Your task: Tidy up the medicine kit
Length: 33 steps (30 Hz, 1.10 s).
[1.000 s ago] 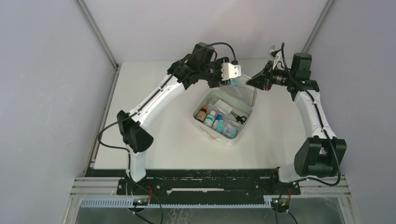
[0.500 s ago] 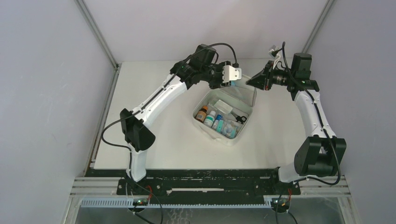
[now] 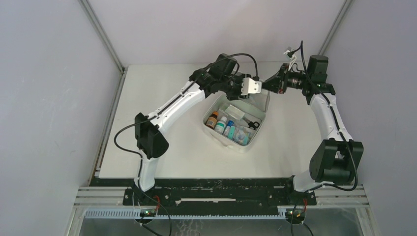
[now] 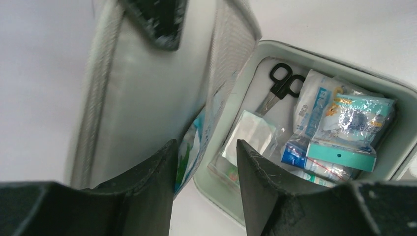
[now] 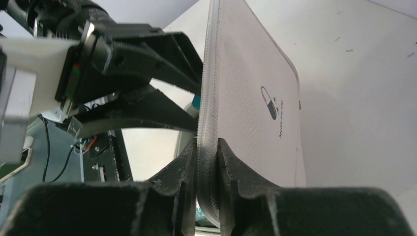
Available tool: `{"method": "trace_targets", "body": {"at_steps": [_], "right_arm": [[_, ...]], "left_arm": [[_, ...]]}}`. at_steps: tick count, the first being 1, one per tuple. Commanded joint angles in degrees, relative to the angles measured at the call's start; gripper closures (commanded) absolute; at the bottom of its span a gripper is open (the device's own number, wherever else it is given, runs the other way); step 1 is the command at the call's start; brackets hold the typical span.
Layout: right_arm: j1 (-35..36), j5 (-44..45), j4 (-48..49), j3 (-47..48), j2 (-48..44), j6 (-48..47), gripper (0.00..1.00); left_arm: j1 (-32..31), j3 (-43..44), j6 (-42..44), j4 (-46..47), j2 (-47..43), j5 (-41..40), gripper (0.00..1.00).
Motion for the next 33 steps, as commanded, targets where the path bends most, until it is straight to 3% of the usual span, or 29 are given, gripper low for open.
{"method": "trace_targets", "body": {"at_steps": [1, 5, 8, 14, 22, 33], "right_arm": [[-0.1, -1.1, 1.1, -0.1, 0.7, 3.6, 1.0], [-0.2, -0.5, 0.2, -0.1, 0.1, 2.2, 1.0], [-0.2, -0.2, -0.5, -0.1, -0.3, 1.3, 0.98], [-0.3, 0.7, -2.5, 0.0, -1.9, -0.9, 0.83], [0.9, 2.2, -9.6, -0.1, -4.9, -7.1, 0.62], [6.6, 5.1, -25.4, -0.2, -9.8, -21.8, 0.47]], "left_arm": [[-2.1, -0.9, 2.0, -1.5, 0.7, 0.5, 0.49], [-2.2, -0.8, 2.5, -2.0, -0.7, -1.0, 0.45], [-2.2, -0.4, 2.6, -2.7, -2.8, -1.9, 0.37], [-2.2, -1.2, 3.3, -6.0, -8.3, -4.9, 0.19], [-1.7, -14.5, 4.5, -7.8, -21.4, -7.2, 0.05], [2.8, -29.9, 1.0, -5.4, -37.6, -14.3, 0.01]]}}
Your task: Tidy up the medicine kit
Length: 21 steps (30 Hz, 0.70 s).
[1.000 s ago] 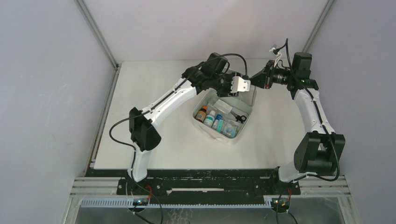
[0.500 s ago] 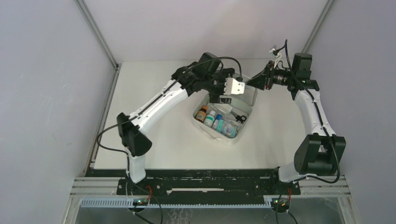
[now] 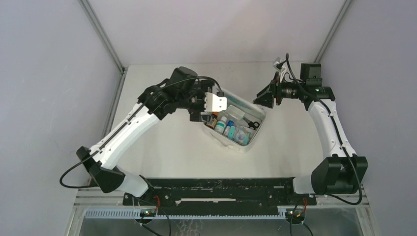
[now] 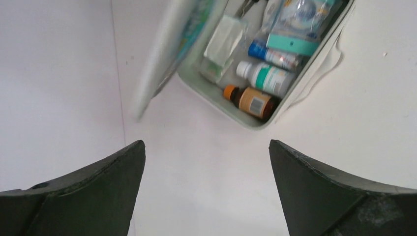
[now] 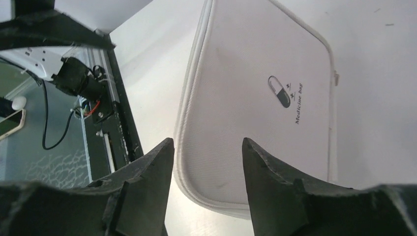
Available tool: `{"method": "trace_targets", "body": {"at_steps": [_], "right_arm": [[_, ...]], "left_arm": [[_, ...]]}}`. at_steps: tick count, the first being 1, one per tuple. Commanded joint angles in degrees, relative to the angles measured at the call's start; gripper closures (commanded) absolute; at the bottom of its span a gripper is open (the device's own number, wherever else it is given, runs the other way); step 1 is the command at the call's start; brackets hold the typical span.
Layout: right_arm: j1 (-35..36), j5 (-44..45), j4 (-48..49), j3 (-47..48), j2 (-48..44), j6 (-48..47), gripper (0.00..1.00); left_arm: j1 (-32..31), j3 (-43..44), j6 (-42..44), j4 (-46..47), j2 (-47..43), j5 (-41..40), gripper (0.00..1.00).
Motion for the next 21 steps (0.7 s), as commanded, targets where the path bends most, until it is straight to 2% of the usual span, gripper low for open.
{"method": "trace_targets", "body": {"at_steps": [1, 5, 10, 16, 21], "right_arm": [[2.9, 2.0, -9.4, 0.0, -4.2, -10.4, 0.45], [4.7, 5.9, -14.4, -0.5, -7.3, -14.6, 0.38], [5.1, 15.7, -9.0, -7.1, -12.2, -10.9, 0.34], [5.3, 32.1, -3.7, -16.5, -15.5, -7.1, 0.3], [5.1, 35.8, -3.4, -20.6, -14.6, -7.1, 0.26]], "left_arm": [[2.5, -4.1, -2.1, 2.5, -5.9, -4.1, 0.0], [3.1, -7.3, -4.0, 3.5, -9.0, -4.9, 0.0], [4.1, -12.4, -10.5, 9.7, -9.5, -5.1, 0.0], [9.8, -13.8, -26.6, 18.3, -2.7, -1.0, 0.0], [15.1, -11.1, -38.6, 20.6, 6.6, 7.9, 0.01]]}}
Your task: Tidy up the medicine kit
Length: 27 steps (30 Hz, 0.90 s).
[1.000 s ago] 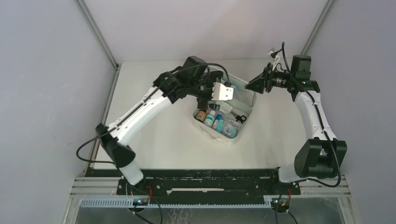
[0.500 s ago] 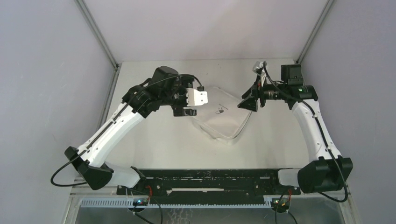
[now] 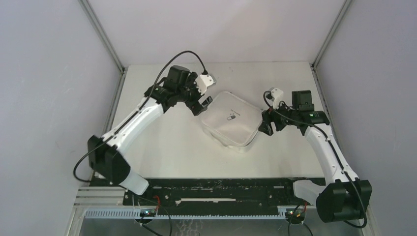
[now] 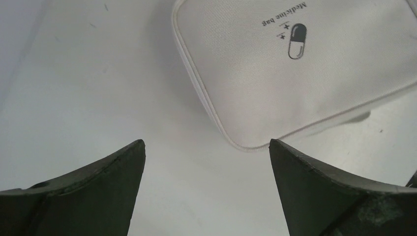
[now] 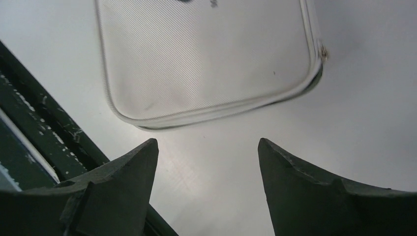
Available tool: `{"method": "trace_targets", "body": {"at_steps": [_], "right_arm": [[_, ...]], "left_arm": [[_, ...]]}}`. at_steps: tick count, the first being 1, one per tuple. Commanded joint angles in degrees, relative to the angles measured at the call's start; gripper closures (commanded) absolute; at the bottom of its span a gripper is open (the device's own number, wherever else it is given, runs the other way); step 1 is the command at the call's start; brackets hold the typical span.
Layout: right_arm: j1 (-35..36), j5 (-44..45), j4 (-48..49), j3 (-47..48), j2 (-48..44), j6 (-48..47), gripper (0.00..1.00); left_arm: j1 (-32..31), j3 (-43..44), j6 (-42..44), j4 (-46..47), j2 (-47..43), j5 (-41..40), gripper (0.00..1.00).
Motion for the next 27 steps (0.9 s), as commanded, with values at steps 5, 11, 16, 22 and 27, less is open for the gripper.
{"method": "trace_targets", "body": {"at_steps": [5, 11, 16, 22, 27], "right_arm": [[-0.1, 5.7, 1.7, -2.1, 3.6, 0.1, 0.24], [-0.5, 5.3, 4.3, -0.7, 7.5, 1.4, 0.24], [-0.9, 1.8, 4.7, 1.5, 14.2, 5.4, 0.25], [-1.9, -4.0, 6.5, 4.4, 21.2, 11.1, 0.25], [-1.0, -7.9, 8.9, 9.7, 27.7, 14.8, 0.25]], "left_arm": [[6.5, 3.4, -21.4, 7.9, 13.8, 12.8, 0.05], [6.7, 4.6, -26.4, 10.0, 19.1, 16.8, 0.1], [6.7, 1.3, -29.5, 13.5, 20.3, 15.7, 0.14], [6.7, -1.3, -32.1, 15.9, 21.1, 20.4, 0.19], [6.7, -4.6, -29.6, 14.8, 20.6, 23.5, 0.23]]}}
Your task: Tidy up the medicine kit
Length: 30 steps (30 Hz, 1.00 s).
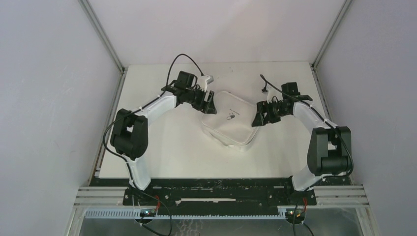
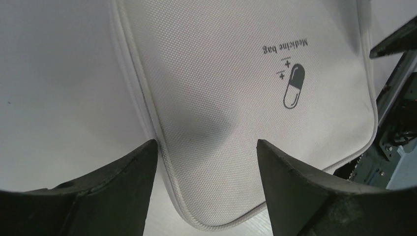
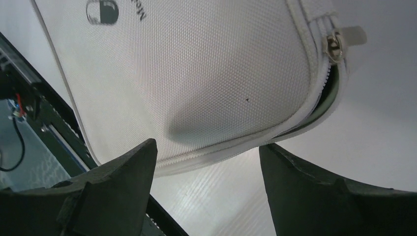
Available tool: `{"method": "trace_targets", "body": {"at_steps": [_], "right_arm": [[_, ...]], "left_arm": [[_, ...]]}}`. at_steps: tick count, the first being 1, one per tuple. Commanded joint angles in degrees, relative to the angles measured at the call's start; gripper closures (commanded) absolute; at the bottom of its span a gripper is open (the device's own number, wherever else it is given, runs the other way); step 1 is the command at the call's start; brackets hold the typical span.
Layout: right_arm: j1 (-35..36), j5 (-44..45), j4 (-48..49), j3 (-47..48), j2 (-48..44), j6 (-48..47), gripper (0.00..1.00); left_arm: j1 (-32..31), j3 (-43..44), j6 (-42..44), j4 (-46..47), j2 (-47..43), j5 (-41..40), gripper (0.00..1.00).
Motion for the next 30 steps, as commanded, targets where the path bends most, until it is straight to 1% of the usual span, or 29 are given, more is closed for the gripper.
{"method": "trace_targets", "body": {"at_steps": [1, 3, 6, 9, 11, 13, 15, 17, 19, 20, 22, 24, 27, 30], "right_arm": [[1.2, -5.7, 4.8, 7.3, 4.8, 5.1, 0.25], [2.5, -5.8, 5.6, 10.8, 8.0, 6.4, 0.26], [4.5, -5.8, 5.8, 19.5, 14.7, 7.6, 0.26], [7.4, -6.1, 2.8, 32.6, 23.2, 6.9, 0.27], [9.0, -7.4, -1.7, 43.0, 29.7, 6.4, 0.27], [10.1, -8.6, -6.0, 55.4, 35.3, 5.7, 0.28], [10.5, -8.0, -9.5, 62.9, 38.8, 5.1, 0.28], [10.2, -5.0, -11.8, 66.5, 39.2, 2.7, 0.28], [9.4, -0.8, -12.7, 65.7, 36.7, 0.4, 0.28], [8.9, 1.5, -12.7, 64.1, 34.0, -0.6, 0.27], [7.1, 3.9, -11.8, 59.2, 29.2, -1.6, 0.27], [5.7, 5.8, -10.6, 53.2, 23.7, -2.8, 0.26], [3.9, 7.6, -8.1, 41.7, 16.5, -3.5, 0.26], [2.7, 8.2, -4.4, 31.0, 10.0, -1.6, 0.24]], "left_arm": [[-0.2, -3.9, 1.3, -0.2, -0.6, 5.3, 0.24], [-0.2, -5.5, 4.1, -2.2, -1.4, 7.4, 0.28], [-0.3, -8.9, 9.2, -5.0, -4.2, 11.4, 0.3], [-2.0, -13.3, 15.4, -6.1, -8.6, 12.9, 0.31], [-5.5, -15.7, 20.3, -6.3, -11.3, 12.3, 0.31], [-9.9, -15.7, 27.6, -8.8, -12.5, 10.5, 0.3], [-14.1, -14.8, 33.7, -13.0, -13.1, 9.8, 0.29], [-17.2, -14.2, 38.3, -16.4, -14.1, 8.8, 0.28], [-17.9, -14.4, 40.9, -18.0, -16.1, 7.3, 0.25], [-17.8, -14.3, 41.8, -18.5, -17.3, 5.9, 0.23], [-17.0, -14.4, 42.9, -19.0, -19.9, 3.0, 0.19], [-15.0, -14.5, 42.7, -18.3, -23.2, 1.9, 0.16], [-11.0, -14.4, 38.0, -13.6, -25.9, 0.1, 0.1], [-6.9, -12.6, 30.7, -8.4, -25.4, -3.3, 0.07]]}}
